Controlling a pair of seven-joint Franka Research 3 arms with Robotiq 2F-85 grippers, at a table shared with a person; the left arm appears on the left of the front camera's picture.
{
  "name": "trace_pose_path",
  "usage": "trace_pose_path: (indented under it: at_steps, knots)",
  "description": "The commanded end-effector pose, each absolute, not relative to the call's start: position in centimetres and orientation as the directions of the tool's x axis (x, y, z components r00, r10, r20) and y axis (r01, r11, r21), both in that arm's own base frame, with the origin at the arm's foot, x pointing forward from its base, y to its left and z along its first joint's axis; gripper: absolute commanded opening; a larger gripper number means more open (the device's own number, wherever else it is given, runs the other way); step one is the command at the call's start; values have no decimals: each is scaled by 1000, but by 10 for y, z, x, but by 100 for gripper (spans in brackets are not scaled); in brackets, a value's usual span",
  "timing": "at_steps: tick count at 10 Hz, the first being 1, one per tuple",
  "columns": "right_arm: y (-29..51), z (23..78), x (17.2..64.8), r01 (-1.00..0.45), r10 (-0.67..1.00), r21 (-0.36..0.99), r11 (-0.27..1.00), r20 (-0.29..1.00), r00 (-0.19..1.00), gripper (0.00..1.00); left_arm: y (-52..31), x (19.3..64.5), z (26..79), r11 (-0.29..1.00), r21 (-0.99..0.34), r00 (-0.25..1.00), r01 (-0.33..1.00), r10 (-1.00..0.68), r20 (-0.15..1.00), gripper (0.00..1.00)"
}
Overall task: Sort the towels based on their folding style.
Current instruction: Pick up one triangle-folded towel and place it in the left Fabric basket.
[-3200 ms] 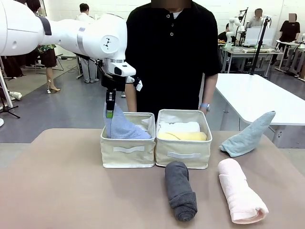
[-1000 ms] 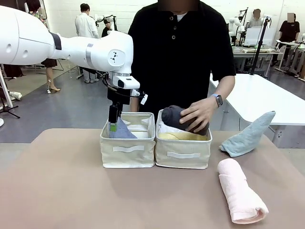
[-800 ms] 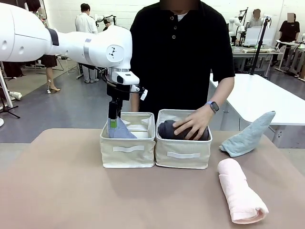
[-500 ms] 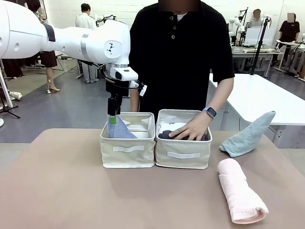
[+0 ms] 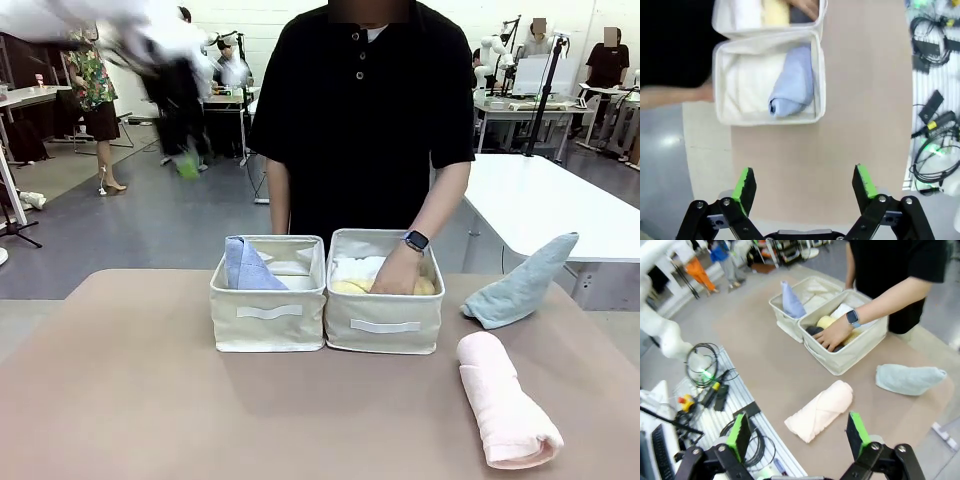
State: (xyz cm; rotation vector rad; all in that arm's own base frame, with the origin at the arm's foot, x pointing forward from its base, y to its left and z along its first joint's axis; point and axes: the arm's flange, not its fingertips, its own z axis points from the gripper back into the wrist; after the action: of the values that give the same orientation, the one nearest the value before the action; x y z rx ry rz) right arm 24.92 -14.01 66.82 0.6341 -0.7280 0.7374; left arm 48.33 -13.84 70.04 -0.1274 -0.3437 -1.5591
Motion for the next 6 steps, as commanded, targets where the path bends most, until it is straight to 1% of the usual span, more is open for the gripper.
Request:
trace_pose_path:
  at_steps: [1,2,4,5,6]
  knots:
    - [-138,668,250,-787,352,255,561,787,506,100,-58,433,702,100,157,28,983,-912,409,100]
    - [-138,668,250,-787,352,255,561,787,506,100,-23,428,704,178,128,100,976,-880,463,100]
    - [-138,668,250,-787,352,255,561,787,506,100,48,429,688,303,50,236,952,-825,514,100]
    - [-138,668,250,-787,352,255,561,787,506,100,74,428,677,317,15,258,948,-797,546,100]
    - [-138,668,250,-787,352,255,561,787,506,100,92,429,671,292,3,238,956,-786,571,100]
